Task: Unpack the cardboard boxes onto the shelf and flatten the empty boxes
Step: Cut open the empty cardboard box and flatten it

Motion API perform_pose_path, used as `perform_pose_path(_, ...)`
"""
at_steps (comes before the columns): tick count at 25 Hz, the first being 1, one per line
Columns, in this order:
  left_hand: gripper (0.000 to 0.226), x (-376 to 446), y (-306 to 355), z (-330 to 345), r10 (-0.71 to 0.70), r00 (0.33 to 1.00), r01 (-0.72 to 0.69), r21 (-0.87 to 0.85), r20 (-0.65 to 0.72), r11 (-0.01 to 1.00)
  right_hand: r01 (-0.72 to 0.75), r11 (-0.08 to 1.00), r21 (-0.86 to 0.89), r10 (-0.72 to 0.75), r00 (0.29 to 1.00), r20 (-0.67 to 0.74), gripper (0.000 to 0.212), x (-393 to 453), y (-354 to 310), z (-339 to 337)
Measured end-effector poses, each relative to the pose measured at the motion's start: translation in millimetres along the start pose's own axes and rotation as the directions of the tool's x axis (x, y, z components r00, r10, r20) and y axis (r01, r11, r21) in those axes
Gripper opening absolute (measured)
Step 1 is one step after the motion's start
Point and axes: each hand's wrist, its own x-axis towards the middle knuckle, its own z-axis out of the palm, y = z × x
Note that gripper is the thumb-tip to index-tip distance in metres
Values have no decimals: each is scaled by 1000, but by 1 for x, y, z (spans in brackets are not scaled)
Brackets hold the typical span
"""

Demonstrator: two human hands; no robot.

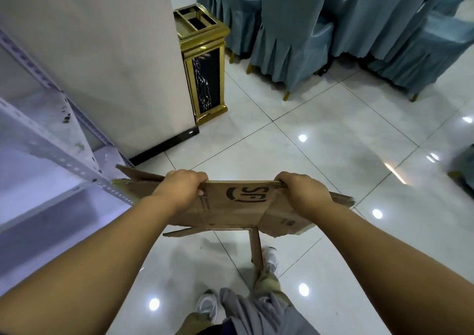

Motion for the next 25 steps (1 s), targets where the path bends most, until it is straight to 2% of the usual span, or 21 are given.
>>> perform_pose_path(7,18,68,23,-18,-185,980,181,-51,-81,982,167,984,-68,-161,983,92,34,103,35,-44)
perform_pose_path(12,30,103,22,-24,-286,953,281,-65,-97,957,299,944,-138,-282,951,130,32,173,35,-54)
perform_pose_path(15,31,121,3,-28,-341,936,335,-78,-88,939,343,925,-162,-324,937,131,33,207,24,-53)
perform_pose_path(21,26,182,-69,-53,-337,937,331,-74,-94,941,381,901,-208,-369,924,95,36,297,-18,-64)
perform_pose_path(25,27,219,-113,-75,-390,917,386,-61,-81,920,418,875,-245,-413,908,74,38,357,-52,-75)
